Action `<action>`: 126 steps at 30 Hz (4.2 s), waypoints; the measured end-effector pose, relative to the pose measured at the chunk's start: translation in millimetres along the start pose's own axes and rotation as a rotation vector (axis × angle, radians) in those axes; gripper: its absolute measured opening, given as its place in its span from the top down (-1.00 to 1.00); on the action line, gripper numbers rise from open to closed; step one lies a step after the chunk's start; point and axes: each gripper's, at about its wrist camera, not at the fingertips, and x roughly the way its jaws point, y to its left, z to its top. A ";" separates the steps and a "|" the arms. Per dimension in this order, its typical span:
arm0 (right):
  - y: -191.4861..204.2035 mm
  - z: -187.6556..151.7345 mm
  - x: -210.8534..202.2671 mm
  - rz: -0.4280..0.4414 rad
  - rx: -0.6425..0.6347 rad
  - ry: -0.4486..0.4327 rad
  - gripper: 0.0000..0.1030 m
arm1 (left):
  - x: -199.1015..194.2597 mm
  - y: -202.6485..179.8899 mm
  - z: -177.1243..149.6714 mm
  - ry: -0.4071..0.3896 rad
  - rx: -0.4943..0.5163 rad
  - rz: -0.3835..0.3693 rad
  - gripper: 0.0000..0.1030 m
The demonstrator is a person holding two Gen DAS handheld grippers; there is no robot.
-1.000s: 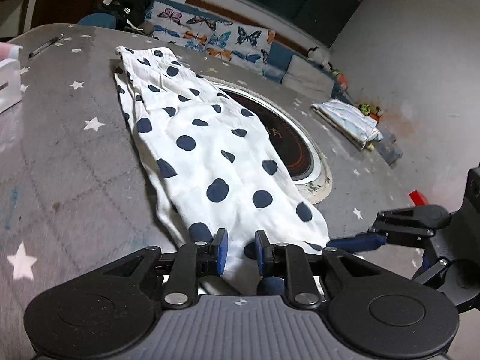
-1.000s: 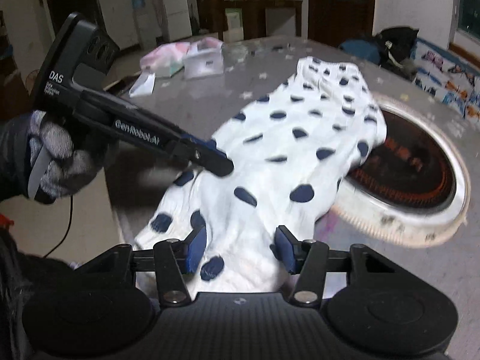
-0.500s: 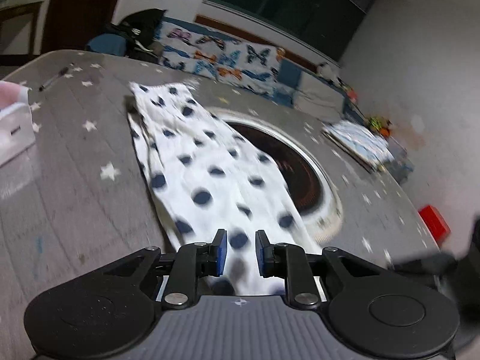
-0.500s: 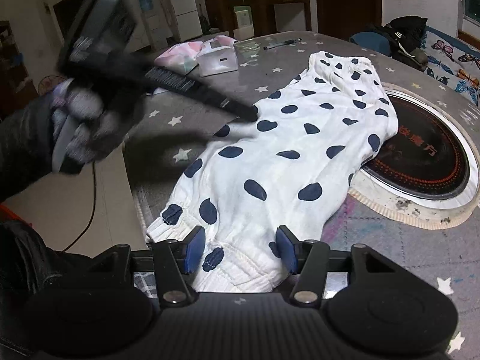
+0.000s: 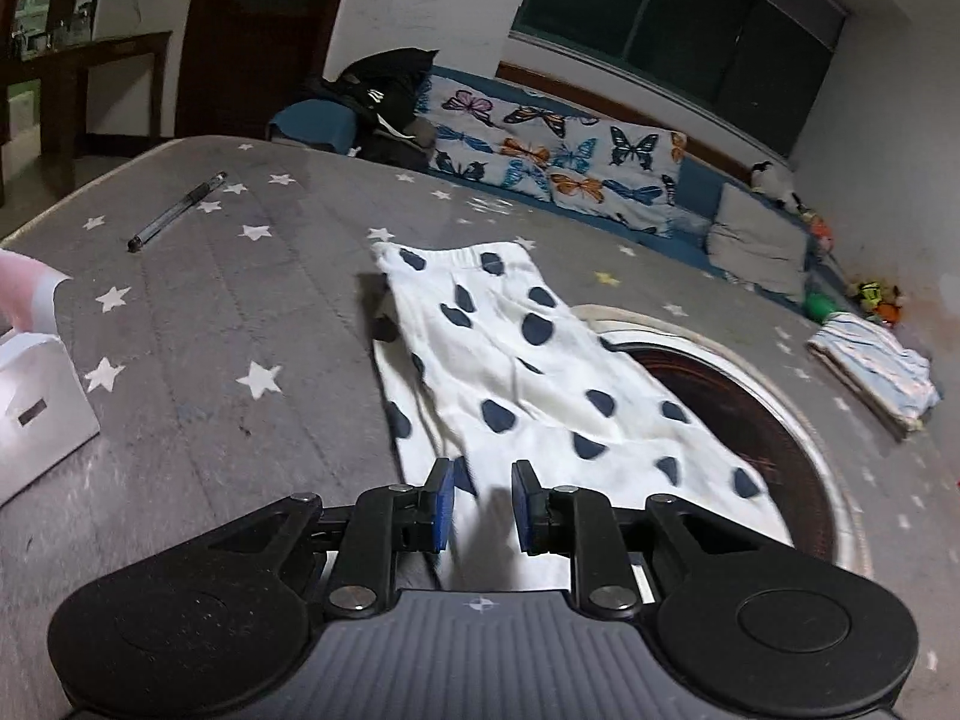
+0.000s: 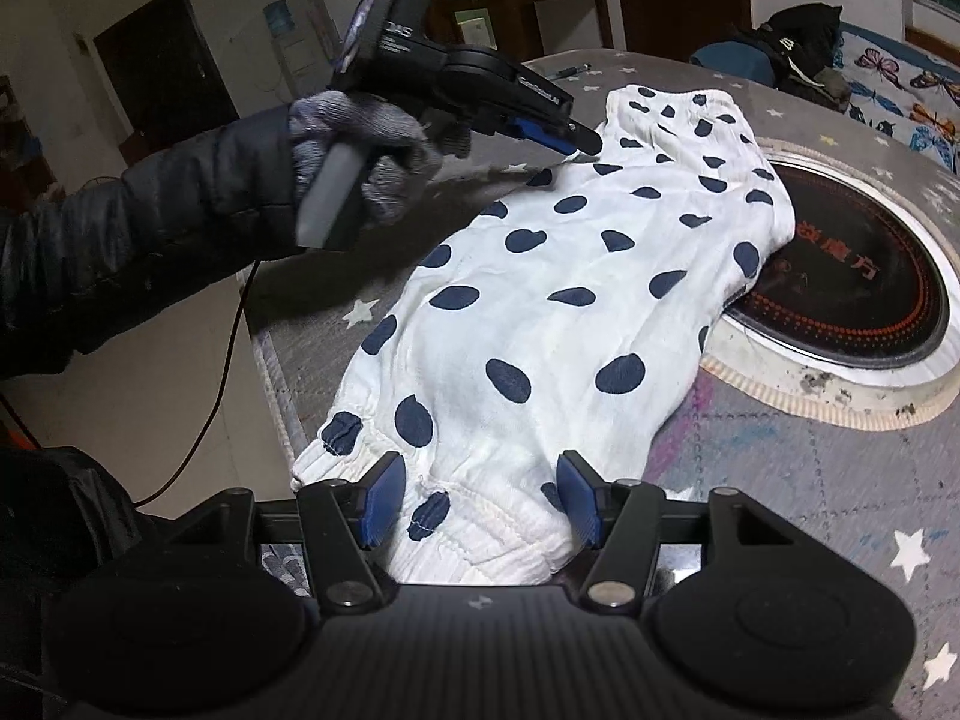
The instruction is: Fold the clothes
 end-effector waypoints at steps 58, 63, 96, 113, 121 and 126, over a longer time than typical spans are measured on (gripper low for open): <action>-112.2 26.2 -45.2 -0.170 0.213 -0.221 -0.13 | 33.6 -130.2 -32.0 0.141 0.285 -0.104 0.73; -121.4 34.8 -35.5 -0.136 0.215 -0.230 -0.12 | 29.4 -86.3 -22.4 0.141 0.055 -0.238 0.80; -200.4 87.3 75.6 0.296 0.573 -0.238 0.14 | 53.2 20.2 -36.7 0.165 -0.472 -0.689 0.81; -212.0 71.5 72.3 0.326 0.730 -0.318 0.84 | 37.6 7.2 -29.1 0.159 -0.355 -0.663 0.26; -198.6 66.3 51.3 0.021 0.629 -0.293 0.88 | 25.4 11.4 -32.4 0.153 -0.300 -0.586 0.27; -182.2 67.9 53.9 -0.102 0.545 -0.254 0.82 | 12.2 13.2 -30.7 0.144 -0.240 -0.522 0.27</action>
